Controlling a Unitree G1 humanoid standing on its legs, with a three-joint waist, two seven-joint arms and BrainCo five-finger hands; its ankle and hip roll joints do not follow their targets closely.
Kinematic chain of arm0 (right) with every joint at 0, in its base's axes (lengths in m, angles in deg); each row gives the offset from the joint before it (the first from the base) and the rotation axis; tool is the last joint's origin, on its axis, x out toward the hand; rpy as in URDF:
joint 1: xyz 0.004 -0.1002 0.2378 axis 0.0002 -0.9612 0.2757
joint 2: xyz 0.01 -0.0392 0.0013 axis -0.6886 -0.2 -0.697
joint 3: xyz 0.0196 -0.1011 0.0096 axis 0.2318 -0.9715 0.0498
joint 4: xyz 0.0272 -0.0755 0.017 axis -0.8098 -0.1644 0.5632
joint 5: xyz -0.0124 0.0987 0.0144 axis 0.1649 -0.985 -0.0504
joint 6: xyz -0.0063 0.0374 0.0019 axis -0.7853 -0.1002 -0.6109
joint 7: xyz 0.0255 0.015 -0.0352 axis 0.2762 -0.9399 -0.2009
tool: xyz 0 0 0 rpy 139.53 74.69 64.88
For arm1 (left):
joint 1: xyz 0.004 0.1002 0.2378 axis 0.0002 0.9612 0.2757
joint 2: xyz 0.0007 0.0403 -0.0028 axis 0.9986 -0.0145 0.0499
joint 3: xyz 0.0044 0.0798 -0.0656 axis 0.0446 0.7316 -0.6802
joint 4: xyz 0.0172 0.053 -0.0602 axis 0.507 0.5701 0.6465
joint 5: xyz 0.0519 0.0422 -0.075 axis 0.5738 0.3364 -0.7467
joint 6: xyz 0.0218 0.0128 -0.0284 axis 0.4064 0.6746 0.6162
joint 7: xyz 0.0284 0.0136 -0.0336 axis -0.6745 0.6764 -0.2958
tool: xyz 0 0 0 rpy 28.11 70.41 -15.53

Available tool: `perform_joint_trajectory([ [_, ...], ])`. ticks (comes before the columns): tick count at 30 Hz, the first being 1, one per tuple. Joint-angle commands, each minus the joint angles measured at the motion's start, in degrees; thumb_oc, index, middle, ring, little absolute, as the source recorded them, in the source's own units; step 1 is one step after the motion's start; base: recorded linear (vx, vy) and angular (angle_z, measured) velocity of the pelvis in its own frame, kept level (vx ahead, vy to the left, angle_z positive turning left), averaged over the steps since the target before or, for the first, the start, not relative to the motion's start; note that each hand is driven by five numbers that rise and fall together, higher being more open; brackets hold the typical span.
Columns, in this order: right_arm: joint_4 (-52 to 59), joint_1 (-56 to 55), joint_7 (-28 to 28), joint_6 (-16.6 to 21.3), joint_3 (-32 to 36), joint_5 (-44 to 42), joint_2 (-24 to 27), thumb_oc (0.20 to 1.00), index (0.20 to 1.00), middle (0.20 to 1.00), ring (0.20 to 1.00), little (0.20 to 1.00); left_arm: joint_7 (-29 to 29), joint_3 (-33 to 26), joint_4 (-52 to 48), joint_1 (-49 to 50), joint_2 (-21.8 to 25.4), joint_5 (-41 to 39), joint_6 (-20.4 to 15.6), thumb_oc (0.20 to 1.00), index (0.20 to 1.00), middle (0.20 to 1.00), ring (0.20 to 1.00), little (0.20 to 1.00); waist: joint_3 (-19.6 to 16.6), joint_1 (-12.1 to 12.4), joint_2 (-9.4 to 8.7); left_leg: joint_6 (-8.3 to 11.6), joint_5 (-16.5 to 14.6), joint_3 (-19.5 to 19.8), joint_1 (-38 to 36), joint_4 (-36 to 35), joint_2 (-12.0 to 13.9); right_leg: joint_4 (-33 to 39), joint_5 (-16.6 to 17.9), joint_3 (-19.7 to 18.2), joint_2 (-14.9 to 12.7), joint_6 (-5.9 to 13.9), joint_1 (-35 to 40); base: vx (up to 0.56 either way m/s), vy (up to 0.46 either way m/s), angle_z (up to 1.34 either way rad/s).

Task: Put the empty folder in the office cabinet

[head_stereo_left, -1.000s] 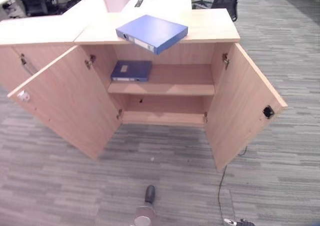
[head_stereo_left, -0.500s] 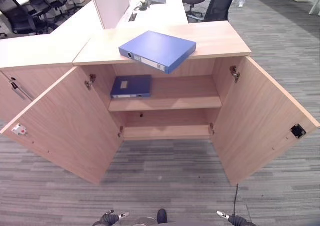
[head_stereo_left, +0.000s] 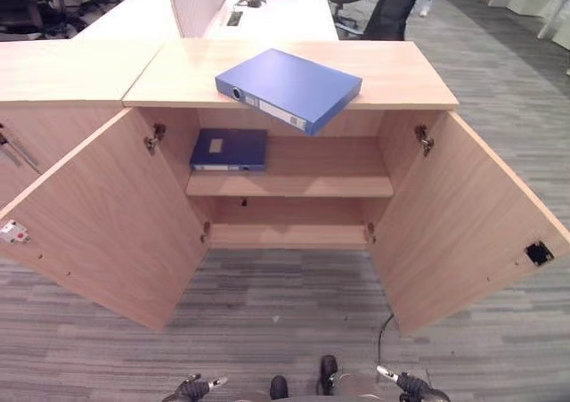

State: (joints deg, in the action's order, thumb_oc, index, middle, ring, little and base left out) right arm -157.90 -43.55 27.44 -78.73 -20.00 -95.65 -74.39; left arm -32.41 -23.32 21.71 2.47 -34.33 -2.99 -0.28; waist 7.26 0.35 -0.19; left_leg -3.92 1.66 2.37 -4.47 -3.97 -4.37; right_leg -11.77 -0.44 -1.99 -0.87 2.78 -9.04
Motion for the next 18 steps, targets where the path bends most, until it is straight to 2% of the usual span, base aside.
perform_joint_trajectory([
  [1, -1.7, 1.4, 0.6, 1.2, -1.1, 0.5, 1.5, 1.0, 1.0, 1.0, 1.0, 1.0, 0.0, -0.2, 0.7, -2.1, -0.4, -0.2, -1.2, 1.0, 1.0, 1.0, 1.0, 1.0, -1.0, -0.1, -0.05, 1.41, -4.9, 1.2, -0.4, 1.7, -1.4, 10.5, 3.7, 0.0, 1.5, 2.16, 4.2, 0.24, -0.209, 0.36],
  [3, -2.0, 1.1, 0.8, 1.2, -1.2, 1.2, 1.6, 1.0, 1.0, 1.0, 1.0, 1.0, 0.0, -0.2, 0.9, -2.2, -0.5, -0.3, -1.1, 1.0, 1.0, 1.0, 1.0, 1.0, -1.2, -0.2, -0.32, 2.02, -5.5, 1.2, -0.8, 2.1, -0.6, 10.7, 3.4, 0.4, 1.5, 2.08, 4.8, 0.19, -0.193, 0.29],
  [4, -2.4, 0.7, 0.9, 1.2, -1.1, 2.0, 1.7, 1.0, 1.0, 1.0, 1.0, 1.0, 0.2, 0.2, 0.8, -2.4, -0.6, -0.3, -1.1, 1.0, 1.0, 1.0, 1.0, 1.0, -1.3, -0.5, -0.95, 3.41, -7.3, 0.5, -0.2, 5.1, 0.9, 10.4, 2.6, 1.8, 1.2, 1.86, 6.1, 0.17, -0.23, 0.3],
  [6, -2.6, 0.4, 0.9, 1.3, -1.0, 2.6, 1.9, 1.0, 1.0, 1.0, 1.0, 1.0, 0.5, 1.4, 0.0, -3.1, -0.8, 0.1, -1.2, 1.0, 1.0, 1.0, 1.0, 1.0, -0.5, -1.0, -1.86, 4.9, -8.7, -1.9, 1.9, 12.0, 2.3, 10.3, 1.7, 3.6, 0.6, 1.41, 7.8, 0.15, -0.236, 0.51],
  [7, -2.6, 0.4, 0.9, 1.3, -1.0, 2.6, 1.9, 1.0, 1.0, 1.0, 1.0, 1.0, 0.5, 1.4, 0.0, -3.1, -0.8, 0.1, -1.2, 1.0, 1.0, 1.0, 1.0, 1.0, -0.5, -1.1, -1.86, 4.9, -8.8, -1.9, 1.9, 12.0, 2.3, 10.3, 1.7, 3.6, 0.6, 1.41, 7.8, 0.04, -0.138, 0.52],
  [8, -2.4, 0.4, 0.8, 1.2, -1.0, 2.7, 2.1, 1.0, 1.0, 1.0, 1.0, 1.0, 0.7, 2.2, -1.3, -3.6, -0.8, 0.2, -1.3, 1.0, 1.0, 1.0, 1.0, 1.0, 0.3, -1.1, -2.5, 4.99, -8.5, -3.6, 4.4, 17.3, 3.2, 10.1, 1.1, 4.3, 0.0, 0.97, 8.6, 0.01, -0.177, 0.38],
  [9, -2.4, 0.5, 0.7, 1.1, -1.3, 3.0, 2.4, 1.0, 1.0, 1.0, 1.0, 1.0, 0.8, 3.5, -4.0, -4.1, -1.0, -0.6, -1.6, 1.0, 1.0, 1.0, 1.0, 1.0, 1.5, -1.1, -3.51, 4.66, -7.0, -5.8, 9.5, 26.5, 4.2, 10.2, 0.8, 5.6, -0.4, 0.01, 9.7, 0.01, -0.177, 0.33],
  [11, -2.5, 0.4, 0.7, 1.1, -1.4, 3.2, 2.6, 1.0, 1.0, 1.0, 1.0, 1.0, 0.9, 4.2, -6.2, -4.1, -0.9, -0.9, -1.9, 1.0, 1.0, 1.0, 1.0, 1.0, 1.6, -1.0, -3.82, 4.18, -6.5, -7.0, 11.6, 29.1, 4.9, 10.4, 0.5, 6.1, -0.4, -0.36, 10.3, 0.08, -0.169, 0.34],
  [12, -2.5, 0.4, 0.7, 0.8, -1.7, 3.8, 3.0, 1.0, 1.0, 1.0, 1.0, 1.0, 1.7, 5.9, -11.8, -3.5, -0.2, -1.3, -2.2, 1.0, 1.0, 1.0, 1.0, 1.0, 1.6, -0.2, -4.87, 3.25, -6.6, -9.4, 15.2, 28.0, 5.9, 11.9, 0.2, 6.8, -0.6, -0.61, 12.0, 0.13, -0.158, 0.27],
  [14, -2.4, 0.3, 0.7, 0.9, -1.6, 4.1, 3.1, 1.0, 1.0, 1.0, 1.0, 1.0, 2.0, 6.2, -13.8, -3.1, 0.2, -1.6, -2.3, 1.0, 1.0, 1.0, 1.0, 1.0, 1.5, 0.0, -5.06, 3.28, -6.3, -8.9, 16.1, 26.5, 5.8, 12.3, 0.1, 6.8, -0.5, -0.46, 12.3, 0.12, -0.069, 0.18],
  [15, -2.3, 0.3, 0.7, 1.0, -1.6, 4.4, 3.3, 1.0, 1.0, 1.0, 1.0, 1.0, 2.5, 6.3, -16.0, -2.4, 0.7, -2.1, -2.3, 1.0, 1.0, 1.0, 1.0, 1.0, 1.5, 0.2, -5.04, 3.78, -4.8, -8.2, 16.3, 23.9, 5.9, 12.5, -0.1, 6.8, -0.4, -0.29, 12.6, 0.15, -0.029, 0.16],
  [16, -2.1, 0.5, 0.7, 1.0, -1.6, 5.1, 3.6, 1.0, 1.0, 1.0, 1.0, 1.0, 2.8, 6.4, -18.3, -1.7, 1.2, -3.0, -2.5, 1.0, 1.0, 1.0, 1.0, 1.0, 1.6, 0.7, -4.66, 4.92, -1.3, -6.9, 17.2, 19.8, 6.3, 12.8, -0.5, 7.1, 0.0, -0.14, 12.9, 0.15, 0.005, 0.04],
  [18, -1.8, 0.5, 0.4, 1.1, -1.8, 5.8, 3.9, 1.0, 1.0, 1.0, 1.0, 1.0, 3.2, 6.7, -22.0, -0.6, 1.8, -4.1, -2.6, 1.0, 1.0, 1.0, 1.0, 1.0, 1.6, 1.4, -3.55, 6.54, 3.4, -4.7, 16.7, 11.1, 7.2, 12.8, -1.4, 7.0, 0.6, 0.09, 13.4, 0.16, 0.037, -0.16],
])
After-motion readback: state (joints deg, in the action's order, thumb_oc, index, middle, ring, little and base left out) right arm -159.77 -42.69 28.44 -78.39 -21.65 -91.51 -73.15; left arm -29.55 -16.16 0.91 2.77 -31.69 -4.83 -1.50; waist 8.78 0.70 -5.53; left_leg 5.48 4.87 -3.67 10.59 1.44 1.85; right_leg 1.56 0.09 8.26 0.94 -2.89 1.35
